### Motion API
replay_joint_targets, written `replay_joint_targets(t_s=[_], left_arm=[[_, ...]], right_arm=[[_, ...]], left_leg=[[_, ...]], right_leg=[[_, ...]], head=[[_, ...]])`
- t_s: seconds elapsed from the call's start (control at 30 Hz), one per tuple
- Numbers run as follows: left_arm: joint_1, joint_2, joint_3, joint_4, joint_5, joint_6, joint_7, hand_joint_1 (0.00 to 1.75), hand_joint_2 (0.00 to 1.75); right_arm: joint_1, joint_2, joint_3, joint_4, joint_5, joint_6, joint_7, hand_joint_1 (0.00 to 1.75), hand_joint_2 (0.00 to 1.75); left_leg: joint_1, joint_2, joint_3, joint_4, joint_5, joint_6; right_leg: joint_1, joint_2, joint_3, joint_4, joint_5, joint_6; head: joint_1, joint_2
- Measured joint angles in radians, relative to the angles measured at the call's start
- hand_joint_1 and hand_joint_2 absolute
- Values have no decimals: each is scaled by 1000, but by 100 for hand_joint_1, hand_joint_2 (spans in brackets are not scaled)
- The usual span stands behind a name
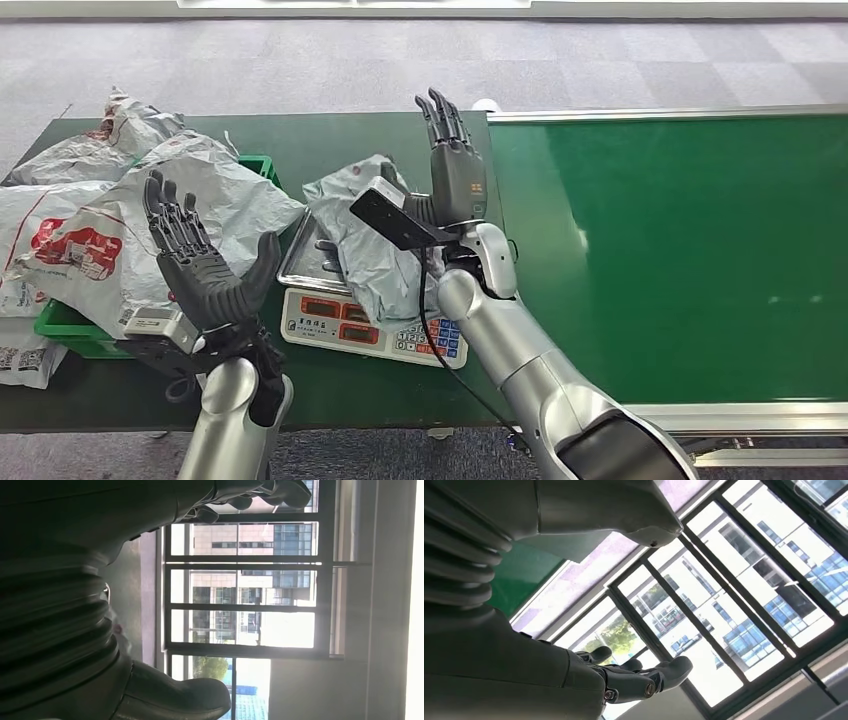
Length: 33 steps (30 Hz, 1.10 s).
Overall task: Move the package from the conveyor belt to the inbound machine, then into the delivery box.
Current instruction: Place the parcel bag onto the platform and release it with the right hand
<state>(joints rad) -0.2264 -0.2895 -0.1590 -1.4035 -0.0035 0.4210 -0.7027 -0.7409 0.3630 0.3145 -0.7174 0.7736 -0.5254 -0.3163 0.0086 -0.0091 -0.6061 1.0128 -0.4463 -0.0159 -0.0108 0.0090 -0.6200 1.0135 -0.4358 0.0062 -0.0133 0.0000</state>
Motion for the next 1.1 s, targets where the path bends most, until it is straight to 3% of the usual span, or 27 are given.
replay_joint_targets(t_s=[0.33,0.47,0.53,0.63,0.73,0.9,1.0,1.1], left_arm=[[8,0,17,-28,-22,-8,0,0,175],[18,0,25,-42,-34,-8,3,0,175],[21,0,28,-46,-67,-11,23,0,175],[18,1,27,-32,-186,-13,79,0,175],[10,4,19,-5,-271,-10,107,0,175],[-13,6,1,30,-334,-8,129,0,175],[-56,15,-31,94,-524,-25,205,0,175],[-146,34,-86,230,-777,-116,320,0,175]], right_arm=[[57,-7,-9,-84,52,83,60,0,0],[83,-12,-23,-134,133,18,110,0,175],[132,-13,-53,-239,179,-80,70,0,175],[238,-10,-142,-559,152,-171,-83,0,175],[303,-9,-219,-826,93,-180,-162,0,175],[373,-9,-278,-1080,47,-177,-209,0,175],[408,-9,-314,-1209,-60,-177,-305,0,175],[447,-9,-326,-1315,-90,-176,-323,0,175]], left_leg=[[0,0,0,0,0,0],[0,0,0,0,0,0],[0,-1,0,1,0,0],[0,-6,-2,2,-1,0],[-1,-5,-2,2,-3,2],[-2,-3,0,2,-4,2],[-2,-3,0,2,-3,3],[-2,-3,0,2,-3,3]], right_leg=[[0,0,0,0,0,0],[0,0,-1,0,0,0],[0,-1,-1,0,0,0],[0,-5,-1,0,-1,1],[-1,-4,0,0,-2,2],[-1,-3,0,-1,-3,2],[-1,-5,1,-1,-3,2],[-2,-5,1,-1,-2,2]], head=[[0,0],[0,0],[0,0],[0,0],[0,0],[0,0],[0,0],[0,0]])
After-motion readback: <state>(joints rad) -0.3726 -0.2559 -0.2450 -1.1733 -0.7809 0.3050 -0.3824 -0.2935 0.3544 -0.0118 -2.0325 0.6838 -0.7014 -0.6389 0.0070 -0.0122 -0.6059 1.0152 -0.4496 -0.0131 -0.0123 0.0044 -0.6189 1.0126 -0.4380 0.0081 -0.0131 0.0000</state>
